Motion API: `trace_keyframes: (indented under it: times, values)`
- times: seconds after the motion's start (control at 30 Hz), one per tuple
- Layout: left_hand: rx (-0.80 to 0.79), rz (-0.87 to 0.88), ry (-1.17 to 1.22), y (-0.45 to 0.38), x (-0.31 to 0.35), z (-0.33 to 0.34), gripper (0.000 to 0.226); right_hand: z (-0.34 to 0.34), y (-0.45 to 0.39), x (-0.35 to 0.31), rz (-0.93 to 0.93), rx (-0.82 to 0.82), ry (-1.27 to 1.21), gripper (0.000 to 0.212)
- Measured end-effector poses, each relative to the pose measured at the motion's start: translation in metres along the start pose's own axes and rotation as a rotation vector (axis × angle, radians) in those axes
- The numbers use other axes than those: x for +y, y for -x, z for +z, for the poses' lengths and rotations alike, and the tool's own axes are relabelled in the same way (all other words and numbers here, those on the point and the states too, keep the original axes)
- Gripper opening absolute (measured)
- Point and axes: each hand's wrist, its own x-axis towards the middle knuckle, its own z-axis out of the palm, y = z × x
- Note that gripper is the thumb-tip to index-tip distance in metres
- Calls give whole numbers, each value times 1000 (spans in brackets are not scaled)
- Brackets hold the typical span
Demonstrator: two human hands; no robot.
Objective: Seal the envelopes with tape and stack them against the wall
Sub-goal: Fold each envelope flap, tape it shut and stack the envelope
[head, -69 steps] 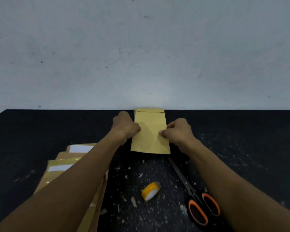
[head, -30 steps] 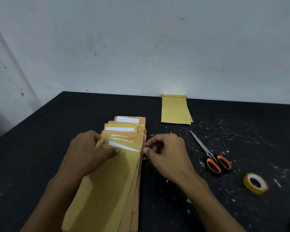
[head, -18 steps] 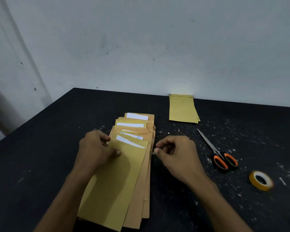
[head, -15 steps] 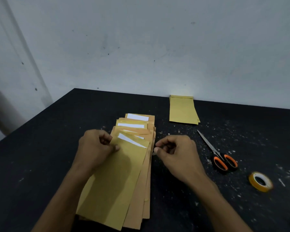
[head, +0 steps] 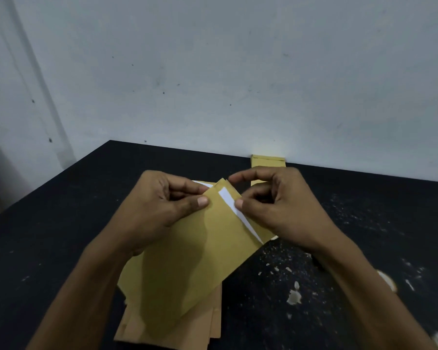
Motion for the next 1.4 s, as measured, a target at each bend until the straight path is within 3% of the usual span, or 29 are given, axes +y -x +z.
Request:
trace_keyframes:
  times: [0.3, 0.53, 0.77, 0.9, 1.03, 1.1, 1.27, 1.4]
  values:
    - [-44, 26, 15, -3, 9, 8, 22, -11, 7, -4, 127, 35, -221, 33]
    - [-64, 41, -36, -5, 14, 17, 15, -13, 10, -6, 189, -154, -217, 52]
    - [-103, 45, -43, -8, 17, 25, 14, -15, 12, 1, 217, -95, -244, 50]
    - [-28, 16, 30, -9, 18, 28, 8, -22, 18, 5, 240, -28, -420, 28]
    - [54, -50, 183, -11, 15, 30, 3, -33, 35, 15, 230, 31, -527, 39]
    - [30, -107, 202, -12, 14, 33, 4, -35, 43, 22, 204, 50, -497, 36]
    - [-169, -165, 262, -10, 9, 51, 30, -38, 58, 37, 244, 141, -539, 28]
    - [-188, -161, 253, -8, -2, 69, 17, -42, 68, 50, 264, 228, -559, 25]
